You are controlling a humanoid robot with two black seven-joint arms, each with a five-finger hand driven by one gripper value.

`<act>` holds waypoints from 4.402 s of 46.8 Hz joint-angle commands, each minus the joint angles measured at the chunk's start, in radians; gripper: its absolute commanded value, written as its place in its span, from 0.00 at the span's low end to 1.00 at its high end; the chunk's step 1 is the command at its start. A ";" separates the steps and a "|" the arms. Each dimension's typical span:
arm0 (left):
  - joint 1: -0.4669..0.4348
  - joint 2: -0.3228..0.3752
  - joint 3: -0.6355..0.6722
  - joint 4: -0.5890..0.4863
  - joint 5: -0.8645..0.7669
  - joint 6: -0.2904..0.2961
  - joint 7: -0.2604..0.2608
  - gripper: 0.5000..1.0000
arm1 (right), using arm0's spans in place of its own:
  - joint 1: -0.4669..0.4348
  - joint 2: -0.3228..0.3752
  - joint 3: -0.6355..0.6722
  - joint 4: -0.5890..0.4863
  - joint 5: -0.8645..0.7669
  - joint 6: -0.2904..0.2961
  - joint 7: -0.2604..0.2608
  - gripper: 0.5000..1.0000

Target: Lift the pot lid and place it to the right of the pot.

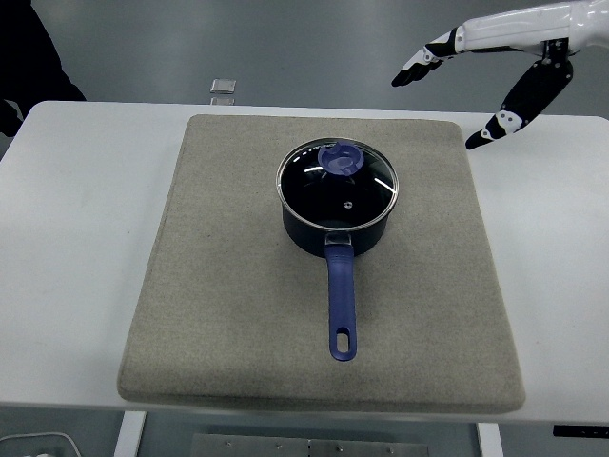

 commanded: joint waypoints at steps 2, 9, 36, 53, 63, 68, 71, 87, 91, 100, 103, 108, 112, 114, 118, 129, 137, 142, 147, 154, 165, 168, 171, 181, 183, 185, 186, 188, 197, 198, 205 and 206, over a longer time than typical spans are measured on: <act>0.001 0.000 0.000 0.000 0.001 0.000 0.000 1.00 | -0.024 0.036 -0.001 -0.001 -0.019 -0.054 0.003 0.82; 0.000 0.000 0.000 0.000 0.001 0.000 0.000 1.00 | -0.047 0.058 -0.004 -0.003 -0.033 -0.085 0.002 0.82; 0.001 0.000 0.000 0.000 0.001 0.000 0.000 1.00 | -0.113 0.059 -0.001 -0.011 -0.046 -0.111 0.002 0.82; 0.001 0.000 0.000 0.000 -0.001 0.000 0.000 1.00 | -0.153 0.110 0.002 -0.053 -0.115 -0.180 0.002 0.82; 0.001 0.000 0.000 0.000 0.001 0.000 0.000 1.00 | -0.169 0.159 0.002 -0.087 -0.115 -0.215 0.002 0.82; 0.001 0.000 0.000 0.000 0.001 0.000 0.000 1.00 | -0.169 0.176 0.002 -0.090 -0.116 -0.221 0.002 0.82; 0.001 0.000 0.000 0.000 0.001 0.000 0.000 1.00 | -0.169 0.199 -0.001 -0.092 -0.119 -0.237 0.002 0.82; 0.001 0.000 0.000 0.000 0.001 0.000 0.000 1.00 | -0.207 0.250 -0.001 -0.132 -0.174 -0.269 0.003 0.82; 0.001 0.000 0.000 0.000 0.001 0.000 0.000 1.00 | -0.215 0.257 -0.001 -0.139 -0.191 -0.270 0.003 0.82; 0.001 0.000 0.000 0.000 0.001 0.000 0.000 1.00 | -0.215 0.262 -0.001 -0.141 -0.205 -0.284 0.006 0.82; 0.001 0.000 0.000 0.000 0.001 0.000 0.000 1.00 | -0.216 0.263 -0.001 -0.141 -0.223 -0.293 0.006 0.82; 0.001 0.000 0.000 0.000 -0.001 0.000 0.000 1.00 | -0.227 0.273 -0.002 -0.142 -0.234 -0.296 0.006 0.82; 0.001 0.000 0.000 0.000 0.001 0.000 0.000 1.00 | -0.227 0.276 -0.002 -0.144 -0.234 -0.299 0.006 0.82; 0.001 0.000 0.000 0.000 0.001 0.000 0.000 1.00 | -0.227 0.279 -0.002 -0.145 -0.234 -0.303 0.006 0.82; 0.001 0.000 0.000 0.000 0.001 0.000 0.000 1.00 | -0.227 0.283 -0.002 -0.149 -0.236 -0.307 0.006 0.82; 0.001 0.000 0.000 0.000 0.001 0.000 0.000 1.00 | -0.241 0.305 -0.002 -0.176 -0.237 -0.315 0.006 0.82; 0.001 0.000 0.000 0.000 0.001 0.000 0.000 1.00 | -0.244 0.329 -0.002 -0.193 -0.263 -0.338 0.008 0.82; 0.001 0.000 0.000 0.000 0.001 0.000 0.000 1.00 | -0.250 0.346 -0.002 -0.204 -0.266 -0.339 0.010 0.82; 0.001 0.000 0.000 0.000 0.001 0.000 0.000 1.00 | -0.253 0.351 -0.002 -0.204 -0.266 -0.341 0.010 0.82; 0.001 0.000 0.000 0.000 0.001 0.000 0.000 1.00 | -0.262 0.359 -0.002 -0.219 -0.268 -0.342 0.011 0.82; 0.001 0.000 0.000 0.000 -0.001 0.000 0.000 1.00 | -0.262 0.372 -0.002 -0.239 -0.276 -0.358 0.022 0.82; 0.001 0.000 0.000 0.000 -0.001 0.000 0.000 1.00 | -0.261 0.372 -0.002 -0.239 -0.277 -0.359 0.020 0.82; 0.001 0.000 0.000 0.000 0.001 0.000 0.000 1.00 | -0.261 0.374 -0.002 -0.241 -0.277 -0.364 0.022 0.82; 0.001 0.000 0.000 0.000 0.001 0.000 0.000 1.00 | -0.262 0.409 -0.005 -0.277 -0.289 -0.385 0.020 0.82; 0.001 0.000 0.000 0.000 0.001 0.000 0.000 1.00 | -0.262 0.411 -0.004 -0.282 -0.290 -0.385 0.022 0.82; 0.001 0.000 0.000 0.000 0.001 0.000 0.000 1.00 | -0.262 0.411 -0.004 -0.282 -0.290 -0.385 0.022 0.82; 0.001 0.000 0.000 0.000 0.001 0.000 0.000 1.00 | -0.262 0.411 -0.004 -0.282 -0.290 -0.385 0.020 0.82; 0.001 0.000 0.000 0.000 0.001 0.000 0.000 1.00 | -0.262 0.412 -0.005 -0.284 -0.290 -0.385 0.022 0.82; 0.001 0.000 0.000 0.000 0.001 0.000 0.000 1.00 | -0.271 0.412 -0.005 -0.291 -0.291 -0.388 0.022 0.82; 0.001 0.000 0.000 0.000 -0.001 0.000 0.000 1.00 | -0.273 0.412 -0.005 -0.293 -0.293 -0.390 0.022 0.82; 0.001 0.000 0.000 0.000 -0.001 0.000 0.000 1.00 | -0.284 0.412 -0.005 -0.302 -0.313 -0.399 0.025 0.82; 0.001 0.000 0.000 0.000 0.001 0.000 0.000 1.00 | -0.284 0.412 -0.005 -0.302 -0.314 -0.399 0.026 0.82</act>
